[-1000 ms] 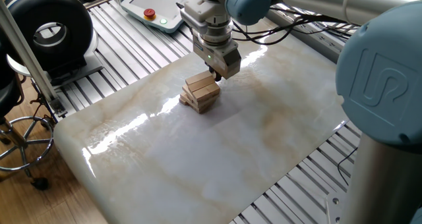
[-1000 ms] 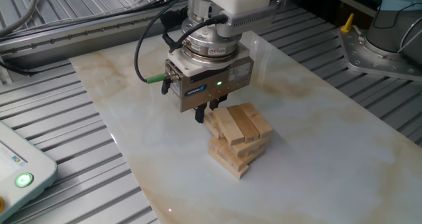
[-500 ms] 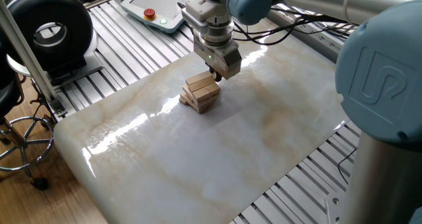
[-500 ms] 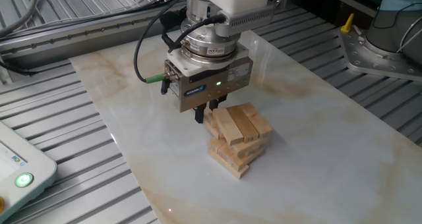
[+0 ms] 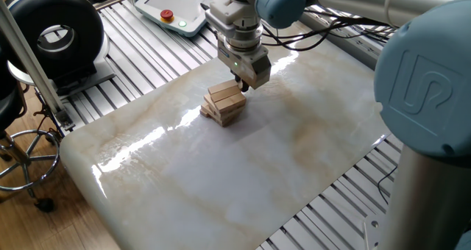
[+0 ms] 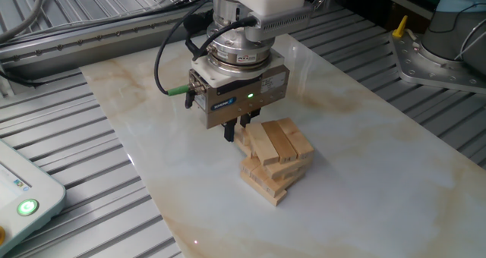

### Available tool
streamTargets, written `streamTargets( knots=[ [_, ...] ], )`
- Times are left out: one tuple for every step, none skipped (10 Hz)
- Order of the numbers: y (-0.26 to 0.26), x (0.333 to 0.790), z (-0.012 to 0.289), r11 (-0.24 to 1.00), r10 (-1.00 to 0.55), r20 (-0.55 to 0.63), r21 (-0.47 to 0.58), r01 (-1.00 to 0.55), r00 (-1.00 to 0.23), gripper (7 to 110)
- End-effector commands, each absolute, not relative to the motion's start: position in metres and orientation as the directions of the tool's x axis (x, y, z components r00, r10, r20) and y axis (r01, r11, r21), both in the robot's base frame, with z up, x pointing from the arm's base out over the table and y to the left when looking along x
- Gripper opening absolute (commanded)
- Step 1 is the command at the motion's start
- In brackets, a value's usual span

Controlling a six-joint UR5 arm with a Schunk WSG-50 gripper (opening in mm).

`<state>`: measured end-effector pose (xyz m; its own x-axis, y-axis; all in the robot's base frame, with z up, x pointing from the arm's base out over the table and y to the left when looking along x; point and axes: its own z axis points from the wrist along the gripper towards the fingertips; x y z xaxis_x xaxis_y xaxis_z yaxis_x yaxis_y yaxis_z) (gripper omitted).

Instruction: Play Jenga

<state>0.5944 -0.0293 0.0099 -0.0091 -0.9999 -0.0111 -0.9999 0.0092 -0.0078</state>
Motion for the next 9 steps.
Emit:
streamTargets(
  knots=[
    [-0.0320, 0.5942, 0.0103, 0.013, -1.000, -0.023, -0.009, -1.000, -0.013, 7],
    [-0.0324, 0.5941, 0.0103, 0.013, -1.000, -0.021, -0.009, -1.000, -0.013, 7],
    [-0.0331, 0.5941, 0.0105, 0.013, -1.000, -0.020, -0.010, -1.000, -0.013, 7],
    [-0.0333, 0.5940, 0.0104, 0.012, -1.000, -0.020, -0.010, -1.000, -0.012, 7],
    [-0.0335, 0.5940, 0.0104, 0.012, -1.000, -0.020, -0.010, -1.000, -0.012, 7],
    [-0.0339, 0.5940, 0.0105, 0.012, -1.000, -0.020, -0.010, -1.000, -0.012, 7],
    [-0.0349, 0.5938, 0.0104, 0.012, -1.000, -0.020, -0.010, -1.000, -0.012, 7],
    [-0.0363, 0.5935, 0.0103, 0.012, -1.000, -0.021, -0.010, -1.000, -0.012, 7],
    [-0.0384, 0.5930, 0.0104, 0.010, -1.000, -0.021, -0.010, -1.000, -0.010, 7]
  ],
)
